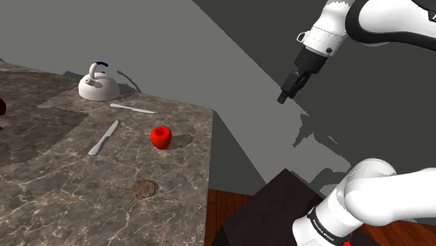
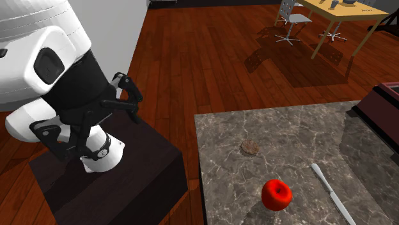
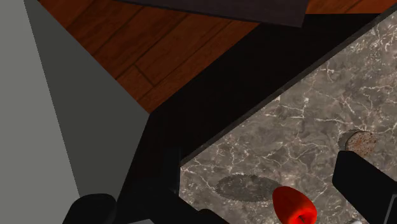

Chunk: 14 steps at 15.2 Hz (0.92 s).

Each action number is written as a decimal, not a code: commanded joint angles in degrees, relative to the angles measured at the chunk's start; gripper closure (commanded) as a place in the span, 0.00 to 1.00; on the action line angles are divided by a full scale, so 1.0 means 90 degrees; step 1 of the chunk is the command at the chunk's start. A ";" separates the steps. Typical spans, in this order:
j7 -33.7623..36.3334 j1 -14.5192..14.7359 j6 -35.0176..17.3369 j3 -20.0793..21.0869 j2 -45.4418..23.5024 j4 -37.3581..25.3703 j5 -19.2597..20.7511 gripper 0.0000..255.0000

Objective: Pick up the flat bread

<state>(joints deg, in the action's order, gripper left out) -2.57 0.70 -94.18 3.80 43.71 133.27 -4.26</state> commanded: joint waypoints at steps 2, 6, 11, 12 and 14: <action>0.0037 0.0048 -0.0163 0.0090 -0.0107 0.0061 -0.0045 0.00; 0.0183 0.0233 -0.0814 0.0453 -0.0601 0.0236 -0.0201 0.00; 0.0376 0.0434 -0.1615 0.0916 -0.1360 0.0300 -0.0326 0.00; 0.0419 0.0468 -0.1771 0.1010 -0.1529 0.0292 -0.0339 0.00; 0.0509 0.0533 -0.2078 0.1197 -0.1883 0.0256 -0.0346 0.00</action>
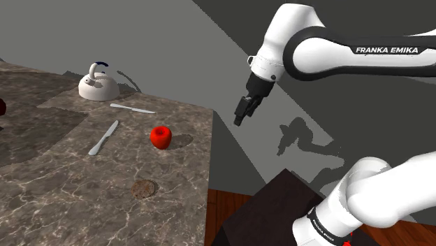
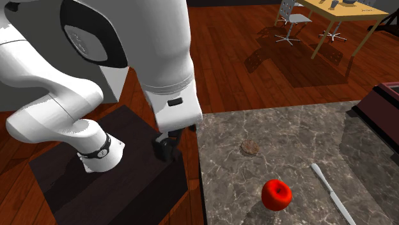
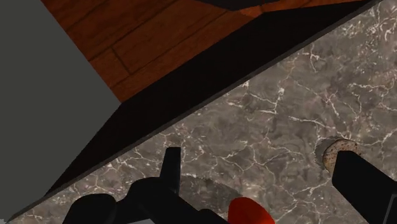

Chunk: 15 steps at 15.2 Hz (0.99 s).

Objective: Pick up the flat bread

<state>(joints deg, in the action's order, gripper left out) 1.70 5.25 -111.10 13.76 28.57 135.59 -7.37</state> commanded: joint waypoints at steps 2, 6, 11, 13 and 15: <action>0.0134 0.0084 -0.0496 0.0277 -0.0574 -0.0066 0.0017 0.00; 0.0376 0.0179 -0.1053 0.0645 -0.1376 -0.0274 0.0149 0.00; 0.0783 0.0292 -0.1649 0.1062 -0.2470 -0.0681 0.0536 0.00; 0.0981 0.0354 -0.1845 0.1198 -0.2933 -0.0890 0.0765 0.00; 0.1194 0.0443 -0.2013 0.1301 -0.3408 -0.1125 0.1032 0.00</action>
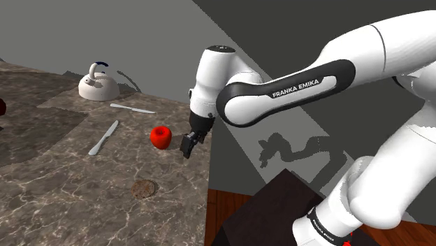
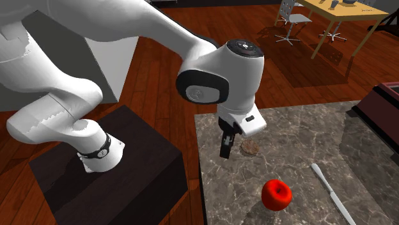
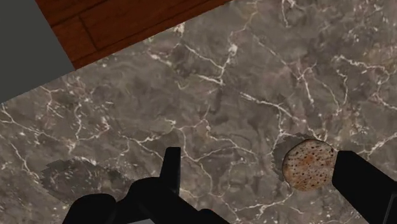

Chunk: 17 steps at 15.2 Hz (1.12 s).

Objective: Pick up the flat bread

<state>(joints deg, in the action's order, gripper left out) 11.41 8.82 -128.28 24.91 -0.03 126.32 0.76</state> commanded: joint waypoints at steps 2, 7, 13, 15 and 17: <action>0.0334 0.0164 -0.0241 0.0128 -0.0712 -0.0357 0.0421 0.00; 0.0837 0.0597 -0.0445 0.0137 -0.1917 -0.1133 0.1157 0.00; 0.1219 0.1283 -0.0471 -0.0035 -0.3325 -0.2283 0.1854 0.00; 0.1246 0.1330 -0.0528 -0.0069 -0.3432 -0.2325 0.1903 0.00; 0.1286 0.1362 -0.0645 -0.0115 -0.3546 -0.2315 0.1965 0.00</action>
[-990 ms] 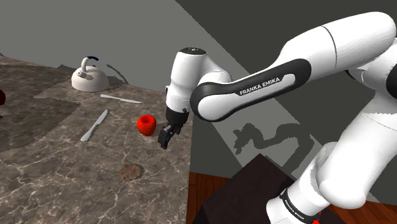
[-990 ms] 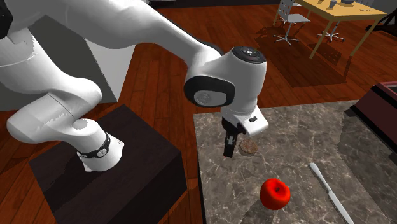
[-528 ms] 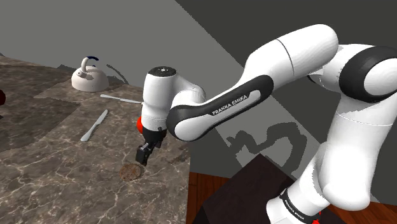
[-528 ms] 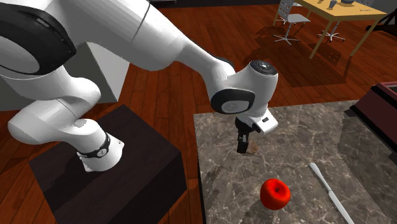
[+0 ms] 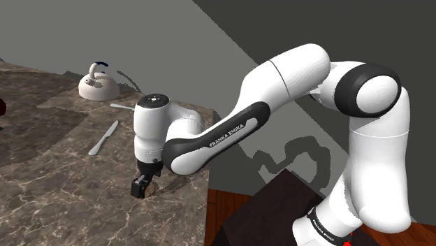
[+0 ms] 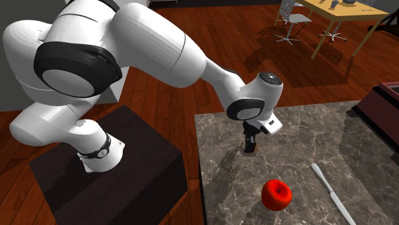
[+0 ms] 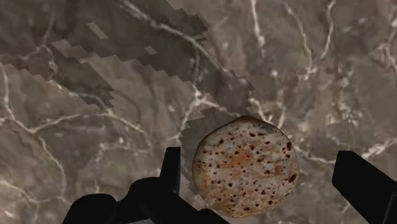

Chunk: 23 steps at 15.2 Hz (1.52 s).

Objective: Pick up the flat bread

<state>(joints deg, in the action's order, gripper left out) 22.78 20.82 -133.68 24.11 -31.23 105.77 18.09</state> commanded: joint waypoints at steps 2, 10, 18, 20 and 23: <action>0.0063 0.0062 -0.0160 -0.0072 -0.0196 -0.0029 0.0102 0.00; 0.0111 0.0110 -0.0294 -0.0137 -0.0366 -0.0057 0.0183 1.00; 0.0075 0.0071 -0.0193 -0.0085 -0.0230 -0.0027 0.0120 1.00; 0.0035 0.0037 -0.0078 -0.0038 -0.0113 -0.0031 0.0058 1.00; -0.0025 -0.0011 0.0097 0.0030 0.0058 -0.0044 -0.0036 1.00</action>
<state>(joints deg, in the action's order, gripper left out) 22.79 20.95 -133.25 24.17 -31.32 105.22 18.07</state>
